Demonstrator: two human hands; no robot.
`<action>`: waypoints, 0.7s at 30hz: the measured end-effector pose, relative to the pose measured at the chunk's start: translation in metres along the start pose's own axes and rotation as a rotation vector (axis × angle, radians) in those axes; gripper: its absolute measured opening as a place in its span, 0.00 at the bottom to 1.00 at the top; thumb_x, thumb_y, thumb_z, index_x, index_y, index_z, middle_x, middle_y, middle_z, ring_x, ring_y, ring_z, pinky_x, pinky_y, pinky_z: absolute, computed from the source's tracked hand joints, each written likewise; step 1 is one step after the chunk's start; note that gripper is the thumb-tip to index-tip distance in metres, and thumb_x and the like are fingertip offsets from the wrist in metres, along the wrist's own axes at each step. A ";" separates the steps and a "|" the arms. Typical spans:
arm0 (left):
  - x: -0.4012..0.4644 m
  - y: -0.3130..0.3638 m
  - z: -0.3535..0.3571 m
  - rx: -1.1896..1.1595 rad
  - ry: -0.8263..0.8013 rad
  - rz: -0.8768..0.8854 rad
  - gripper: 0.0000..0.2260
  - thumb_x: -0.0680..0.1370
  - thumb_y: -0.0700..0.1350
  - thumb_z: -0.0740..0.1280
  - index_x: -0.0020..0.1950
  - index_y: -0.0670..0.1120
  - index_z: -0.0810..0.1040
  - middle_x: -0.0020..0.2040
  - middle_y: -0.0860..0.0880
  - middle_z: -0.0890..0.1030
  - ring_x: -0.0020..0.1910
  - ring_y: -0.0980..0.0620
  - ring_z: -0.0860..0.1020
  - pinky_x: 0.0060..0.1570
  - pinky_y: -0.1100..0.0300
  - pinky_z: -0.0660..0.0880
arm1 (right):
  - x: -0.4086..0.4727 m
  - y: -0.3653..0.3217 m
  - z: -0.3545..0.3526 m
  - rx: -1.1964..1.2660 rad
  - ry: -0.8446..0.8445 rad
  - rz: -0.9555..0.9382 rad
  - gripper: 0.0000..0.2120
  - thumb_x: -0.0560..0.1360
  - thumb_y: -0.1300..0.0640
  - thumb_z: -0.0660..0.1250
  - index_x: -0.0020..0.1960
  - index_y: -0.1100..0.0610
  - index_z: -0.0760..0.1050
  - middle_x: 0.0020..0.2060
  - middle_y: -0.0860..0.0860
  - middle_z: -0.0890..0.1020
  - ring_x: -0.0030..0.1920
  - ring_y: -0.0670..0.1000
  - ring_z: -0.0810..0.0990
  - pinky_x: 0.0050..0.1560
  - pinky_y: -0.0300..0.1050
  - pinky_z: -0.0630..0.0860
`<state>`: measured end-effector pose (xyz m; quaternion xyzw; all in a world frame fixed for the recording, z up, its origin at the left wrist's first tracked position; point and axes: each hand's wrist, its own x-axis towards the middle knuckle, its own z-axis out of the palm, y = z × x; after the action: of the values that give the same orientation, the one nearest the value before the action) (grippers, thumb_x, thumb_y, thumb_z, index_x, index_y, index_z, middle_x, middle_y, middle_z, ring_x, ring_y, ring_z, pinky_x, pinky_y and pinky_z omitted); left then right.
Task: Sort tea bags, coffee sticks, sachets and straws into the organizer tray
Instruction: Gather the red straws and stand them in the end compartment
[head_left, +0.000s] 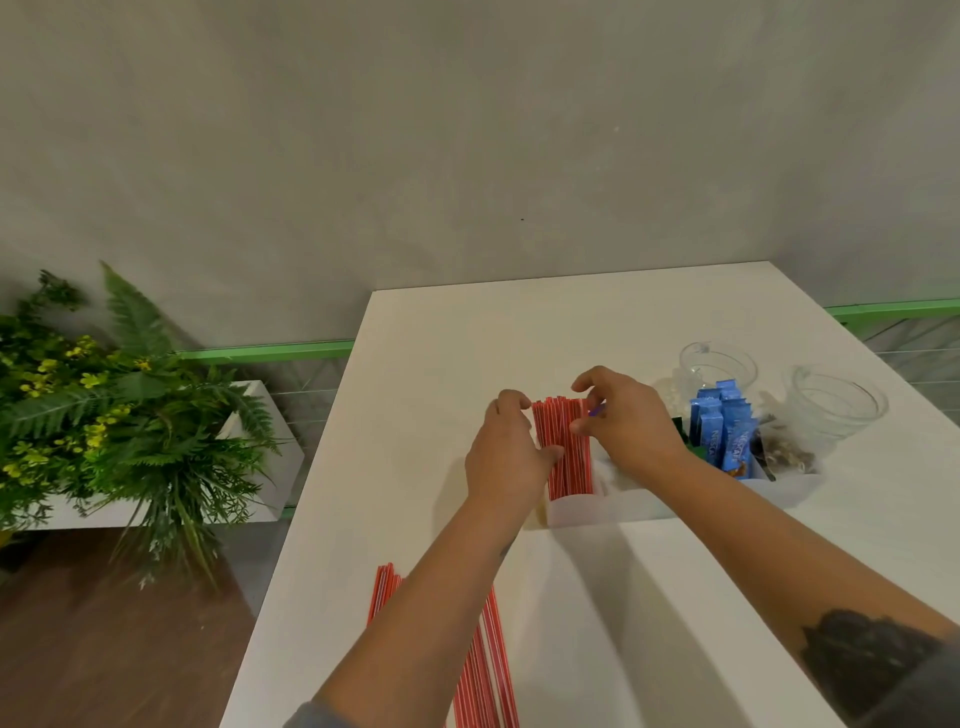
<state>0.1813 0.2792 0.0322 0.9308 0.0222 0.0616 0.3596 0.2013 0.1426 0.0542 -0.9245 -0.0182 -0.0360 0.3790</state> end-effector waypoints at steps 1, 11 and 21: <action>0.001 0.000 0.001 0.008 0.018 0.012 0.28 0.70 0.49 0.74 0.65 0.49 0.66 0.59 0.51 0.72 0.56 0.51 0.75 0.46 0.57 0.73 | 0.000 0.002 0.001 -0.003 0.013 0.000 0.18 0.69 0.61 0.73 0.57 0.53 0.74 0.45 0.48 0.76 0.46 0.50 0.77 0.46 0.41 0.70; 0.010 0.000 0.007 -0.018 -0.143 0.125 0.33 0.74 0.41 0.69 0.76 0.47 0.58 0.74 0.48 0.64 0.72 0.50 0.64 0.69 0.59 0.62 | -0.005 0.005 0.014 -0.363 0.009 -0.058 0.25 0.75 0.51 0.65 0.71 0.44 0.64 0.65 0.46 0.75 0.62 0.53 0.68 0.59 0.51 0.63; 0.003 -0.006 -0.005 -0.013 -0.057 0.137 0.30 0.76 0.43 0.67 0.76 0.48 0.57 0.76 0.49 0.59 0.75 0.51 0.58 0.71 0.59 0.58 | -0.014 0.000 0.012 -0.389 0.053 -0.087 0.25 0.76 0.49 0.64 0.72 0.44 0.63 0.71 0.46 0.68 0.68 0.53 0.64 0.65 0.52 0.61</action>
<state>0.1835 0.2877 0.0321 0.9292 -0.0522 0.0597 0.3609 0.1876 0.1512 0.0445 -0.9774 -0.0410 -0.0797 0.1916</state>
